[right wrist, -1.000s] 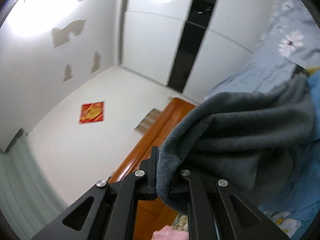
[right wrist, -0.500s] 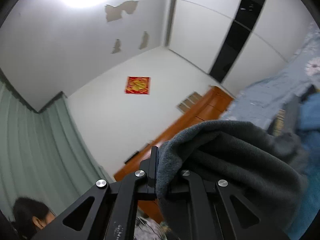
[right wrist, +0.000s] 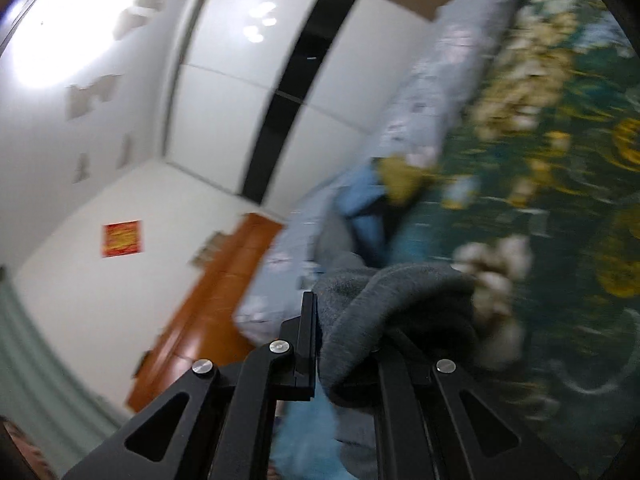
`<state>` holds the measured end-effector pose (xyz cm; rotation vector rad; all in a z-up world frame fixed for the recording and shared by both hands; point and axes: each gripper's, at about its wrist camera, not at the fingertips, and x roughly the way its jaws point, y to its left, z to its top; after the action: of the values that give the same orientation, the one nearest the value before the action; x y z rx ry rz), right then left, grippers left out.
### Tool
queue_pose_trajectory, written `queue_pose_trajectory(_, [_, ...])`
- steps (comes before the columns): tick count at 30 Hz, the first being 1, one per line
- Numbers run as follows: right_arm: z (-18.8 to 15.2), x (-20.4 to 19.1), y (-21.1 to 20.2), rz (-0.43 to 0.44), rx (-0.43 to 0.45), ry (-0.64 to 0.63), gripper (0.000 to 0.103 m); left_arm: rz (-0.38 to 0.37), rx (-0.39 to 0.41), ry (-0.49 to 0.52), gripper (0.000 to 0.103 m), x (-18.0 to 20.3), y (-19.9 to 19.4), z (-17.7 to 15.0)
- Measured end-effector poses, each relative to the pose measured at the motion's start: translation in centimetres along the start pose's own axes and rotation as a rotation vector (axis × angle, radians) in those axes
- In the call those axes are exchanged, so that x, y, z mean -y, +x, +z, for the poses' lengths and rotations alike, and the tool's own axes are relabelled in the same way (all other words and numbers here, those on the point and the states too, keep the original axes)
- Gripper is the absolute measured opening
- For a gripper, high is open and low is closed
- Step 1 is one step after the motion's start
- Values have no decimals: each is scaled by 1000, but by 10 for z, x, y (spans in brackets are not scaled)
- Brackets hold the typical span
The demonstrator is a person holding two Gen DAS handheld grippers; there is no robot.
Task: Fold clothes
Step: 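Lift the grey sweatshirt with the right gripper and lay it flat on the blanket, then grasp the grey sweatshirt cuff with the left gripper while the right gripper holds the hem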
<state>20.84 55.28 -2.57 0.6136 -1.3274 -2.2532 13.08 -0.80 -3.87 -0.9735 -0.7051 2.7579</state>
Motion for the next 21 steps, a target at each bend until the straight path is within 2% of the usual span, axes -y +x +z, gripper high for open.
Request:
queue_pose_trajectory(2, [2,6,4,-25,12,14,7,-22,-51,-20,103,5,10,-7])
queue_pose_trajectory(5, [0,17,3,-148,-2,3,7,-53,-110,-20,103,19,24,-19])
queue_pose_trajectory(7, [2,30,-3,-164,7,33,7,-91,-156,-8,103,34,32,-29])
queue_pose_trajectory(10, [3,46,-8,-151,25,91,7,-135,-226,23,103,63,45,-48])
queue_pose_trajectory(13, [2,48,-7,-152,8,78,7,-151,-277,82,103,93,54,-68])
queue_pose_trajectory(21, [0,49,6,-143,-40,66,8,-200,-354,124,102,145,68,-99])
